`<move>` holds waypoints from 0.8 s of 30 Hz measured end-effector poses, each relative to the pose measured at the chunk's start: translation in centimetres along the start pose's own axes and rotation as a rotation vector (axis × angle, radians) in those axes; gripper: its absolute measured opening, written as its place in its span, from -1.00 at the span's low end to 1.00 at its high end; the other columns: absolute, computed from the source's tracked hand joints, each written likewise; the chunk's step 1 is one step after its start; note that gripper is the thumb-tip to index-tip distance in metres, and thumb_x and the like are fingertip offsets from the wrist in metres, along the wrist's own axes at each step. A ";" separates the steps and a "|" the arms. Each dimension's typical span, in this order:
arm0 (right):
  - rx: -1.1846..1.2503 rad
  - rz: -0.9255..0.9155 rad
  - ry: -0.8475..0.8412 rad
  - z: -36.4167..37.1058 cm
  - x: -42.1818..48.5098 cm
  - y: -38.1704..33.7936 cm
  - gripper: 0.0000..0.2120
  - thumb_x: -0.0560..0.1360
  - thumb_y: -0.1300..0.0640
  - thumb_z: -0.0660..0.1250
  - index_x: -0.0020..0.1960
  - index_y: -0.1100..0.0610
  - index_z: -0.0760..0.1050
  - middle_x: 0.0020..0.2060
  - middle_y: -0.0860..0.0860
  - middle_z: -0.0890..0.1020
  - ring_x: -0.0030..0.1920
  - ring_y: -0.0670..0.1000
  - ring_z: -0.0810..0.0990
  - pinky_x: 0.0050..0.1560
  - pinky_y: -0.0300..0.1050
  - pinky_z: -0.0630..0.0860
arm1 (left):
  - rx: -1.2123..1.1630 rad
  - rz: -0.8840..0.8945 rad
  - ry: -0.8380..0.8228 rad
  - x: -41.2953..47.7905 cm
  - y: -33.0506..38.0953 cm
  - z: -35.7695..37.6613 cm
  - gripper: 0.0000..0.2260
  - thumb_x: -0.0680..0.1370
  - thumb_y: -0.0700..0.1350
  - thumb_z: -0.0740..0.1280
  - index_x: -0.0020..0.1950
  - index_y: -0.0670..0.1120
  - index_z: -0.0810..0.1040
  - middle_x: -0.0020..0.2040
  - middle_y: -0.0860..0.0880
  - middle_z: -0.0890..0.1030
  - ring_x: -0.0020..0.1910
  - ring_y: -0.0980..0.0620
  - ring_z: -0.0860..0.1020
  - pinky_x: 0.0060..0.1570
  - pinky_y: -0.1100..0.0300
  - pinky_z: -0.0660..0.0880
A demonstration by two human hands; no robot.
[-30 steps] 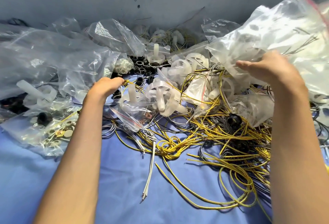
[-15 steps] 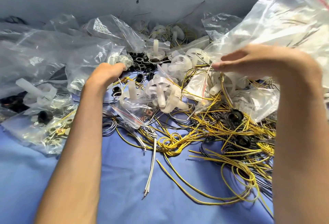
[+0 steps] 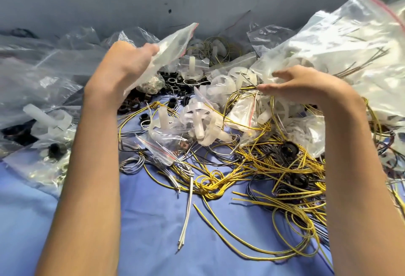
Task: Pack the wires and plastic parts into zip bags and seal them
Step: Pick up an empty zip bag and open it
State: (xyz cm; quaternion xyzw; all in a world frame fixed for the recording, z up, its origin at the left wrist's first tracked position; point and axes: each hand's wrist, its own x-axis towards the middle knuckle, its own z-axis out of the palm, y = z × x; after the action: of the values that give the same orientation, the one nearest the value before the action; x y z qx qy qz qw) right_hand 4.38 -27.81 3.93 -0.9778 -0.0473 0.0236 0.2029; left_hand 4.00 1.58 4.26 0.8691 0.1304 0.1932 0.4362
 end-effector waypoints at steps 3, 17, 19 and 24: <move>0.110 -0.049 0.162 -1.0 -0.6 0.1 -0.48 0.49 -0.22 0.29 0.28 0.12 0.50 0.18 0.09 0.61 0.06 0.06 0.58 0.14 -0.05 0.47 | -0.095 0.019 -0.098 -0.7 1.3 -0.9 -0.52 0.36 0.24 0.31 0.03 -0.11 0.63 0.03 -0.04 0.64 -0.01 -0.04 0.53 0.07 0.16 0.40; 0.423 -0.426 -0.060 0.0 -1.4 -3.1 0.14 0.05 -0.48 0.39 0.52 -0.21 0.03 0.47 -0.21 0.26 0.17 -0.36 0.48 0.29 -0.18 0.41 | -0.401 0.311 -0.514 -5.4 5.6 1.6 -0.73 0.44 -0.22 0.43 0.14 -0.10 0.60 0.05 -0.10 0.67 -0.02 0.07 0.62 0.07 0.17 0.56; 0.452 -0.421 0.026 0.0 -1.1 -2.8 0.01 0.26 -0.33 0.43 0.54 -0.13 -0.01 0.30 -0.43 0.38 0.08 -0.39 0.53 0.20 -0.27 0.45 | -0.354 0.371 -0.488 -5.7 5.6 1.6 -0.65 0.40 -0.28 0.45 0.17 -0.10 0.60 0.08 -0.15 0.66 -0.04 0.07 0.59 0.11 0.16 0.52; 0.569 -0.305 0.324 -0.9 -0.1 -0.9 -0.16 0.50 0.04 0.39 0.57 0.06 -0.09 0.41 -0.18 0.37 0.12 -0.17 0.59 0.23 -0.18 0.49 | -0.268 0.488 -0.452 -5.6 5.1 0.4 -0.76 0.45 -0.40 0.36 0.01 -0.12 0.64 -0.12 -0.03 0.67 -0.16 0.19 0.59 -0.03 0.35 0.51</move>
State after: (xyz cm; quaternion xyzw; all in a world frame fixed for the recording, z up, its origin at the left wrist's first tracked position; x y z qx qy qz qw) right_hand 4.22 -27.36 5.10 -0.8548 -0.1515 -0.1502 0.4731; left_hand -0.46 -3.93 6.96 0.8305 -0.2073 0.1100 0.5053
